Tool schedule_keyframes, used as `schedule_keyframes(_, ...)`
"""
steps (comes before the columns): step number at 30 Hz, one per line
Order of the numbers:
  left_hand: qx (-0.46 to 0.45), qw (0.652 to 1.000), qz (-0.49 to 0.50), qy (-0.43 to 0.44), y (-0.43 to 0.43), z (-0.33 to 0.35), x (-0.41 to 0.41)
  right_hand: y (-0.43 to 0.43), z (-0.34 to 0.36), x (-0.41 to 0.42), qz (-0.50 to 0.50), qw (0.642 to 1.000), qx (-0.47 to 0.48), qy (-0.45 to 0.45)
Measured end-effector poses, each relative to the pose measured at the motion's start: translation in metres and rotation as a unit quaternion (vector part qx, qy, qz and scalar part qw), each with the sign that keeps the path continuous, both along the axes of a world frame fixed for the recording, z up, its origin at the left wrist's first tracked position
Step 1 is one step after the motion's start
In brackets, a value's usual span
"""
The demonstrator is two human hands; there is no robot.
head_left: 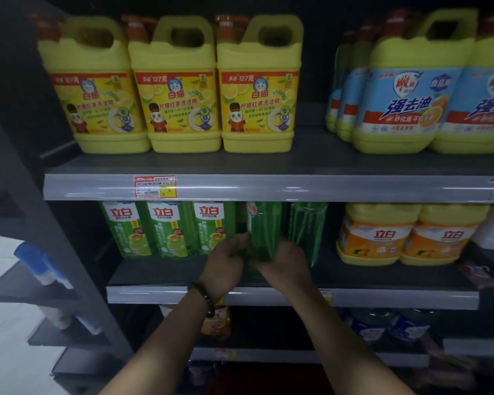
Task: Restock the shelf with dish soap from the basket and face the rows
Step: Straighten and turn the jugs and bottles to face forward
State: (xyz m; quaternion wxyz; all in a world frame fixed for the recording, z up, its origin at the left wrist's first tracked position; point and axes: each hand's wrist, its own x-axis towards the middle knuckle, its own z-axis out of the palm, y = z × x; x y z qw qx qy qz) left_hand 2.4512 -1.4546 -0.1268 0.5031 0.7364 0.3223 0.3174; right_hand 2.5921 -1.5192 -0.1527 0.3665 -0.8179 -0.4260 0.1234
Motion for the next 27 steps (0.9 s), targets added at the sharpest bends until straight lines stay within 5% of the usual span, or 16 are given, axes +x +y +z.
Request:
schedule_keyframes(8,0.012,0.999,-0.023,0.036,0.006,0.011,-0.008,0.0,-0.001,-0.004,-0.079,0.996,0.01,-0.042)
schedule_keyframes(18,0.021,0.996,-0.072,0.052,0.011,0.036,0.013,-0.015,0.001,0.014,0.051,0.999,-0.007,0.016)
schedule_keyframes(23,0.023,0.998,-0.05,0.032,0.011,0.016,0.001,-0.036,-0.019,0.0,-0.048,0.991,0.104,-0.074)
schedule_keyframes(27,0.02,0.999,-0.04,0.01,0.005,0.003,-0.013,-0.038,-0.025,-0.001,-0.015,0.992,0.114,-0.058)
